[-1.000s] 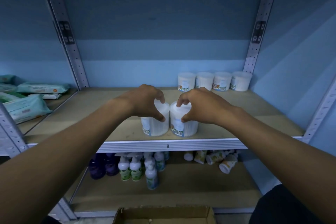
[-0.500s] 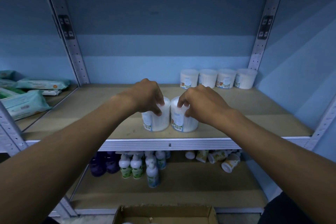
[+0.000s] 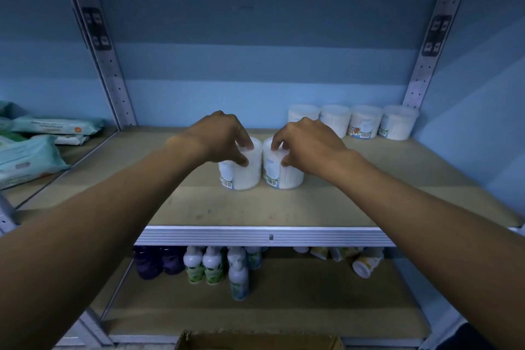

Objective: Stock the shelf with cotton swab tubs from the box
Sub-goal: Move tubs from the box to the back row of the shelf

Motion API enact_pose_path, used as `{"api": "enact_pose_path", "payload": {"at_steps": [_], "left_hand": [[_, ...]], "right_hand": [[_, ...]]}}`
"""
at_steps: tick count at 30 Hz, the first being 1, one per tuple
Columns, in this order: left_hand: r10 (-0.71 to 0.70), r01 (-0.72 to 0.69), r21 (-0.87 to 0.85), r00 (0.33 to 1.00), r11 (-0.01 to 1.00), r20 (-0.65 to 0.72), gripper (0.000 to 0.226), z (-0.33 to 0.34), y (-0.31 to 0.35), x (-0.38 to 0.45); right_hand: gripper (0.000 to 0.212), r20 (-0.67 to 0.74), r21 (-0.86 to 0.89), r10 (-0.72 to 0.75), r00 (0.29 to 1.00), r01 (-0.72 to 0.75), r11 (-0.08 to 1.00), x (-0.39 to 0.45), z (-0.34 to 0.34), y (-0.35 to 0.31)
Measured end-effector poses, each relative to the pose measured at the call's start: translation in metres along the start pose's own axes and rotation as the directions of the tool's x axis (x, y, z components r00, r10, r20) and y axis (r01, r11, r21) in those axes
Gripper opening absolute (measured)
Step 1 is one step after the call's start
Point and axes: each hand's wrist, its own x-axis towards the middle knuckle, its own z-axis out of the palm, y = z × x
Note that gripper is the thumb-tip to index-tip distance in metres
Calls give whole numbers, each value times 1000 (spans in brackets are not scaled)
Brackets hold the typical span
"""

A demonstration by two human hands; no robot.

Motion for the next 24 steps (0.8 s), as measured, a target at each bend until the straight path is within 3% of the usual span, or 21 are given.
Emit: {"api": "enact_pose_path", "payload": {"at_steps": [9, 24], "left_hand": [[-122, 125, -61, 992, 990, 44, 40, 4, -17, 42], [-78, 76, -45, 996, 996, -38, 38, 21, -47, 108]], "right_hand": [[39, 52, 17, 46, 998, -47, 999, 49, 21, 12], [35, -57, -3, -26, 998, 26, 1000, 114, 48, 26]]}}
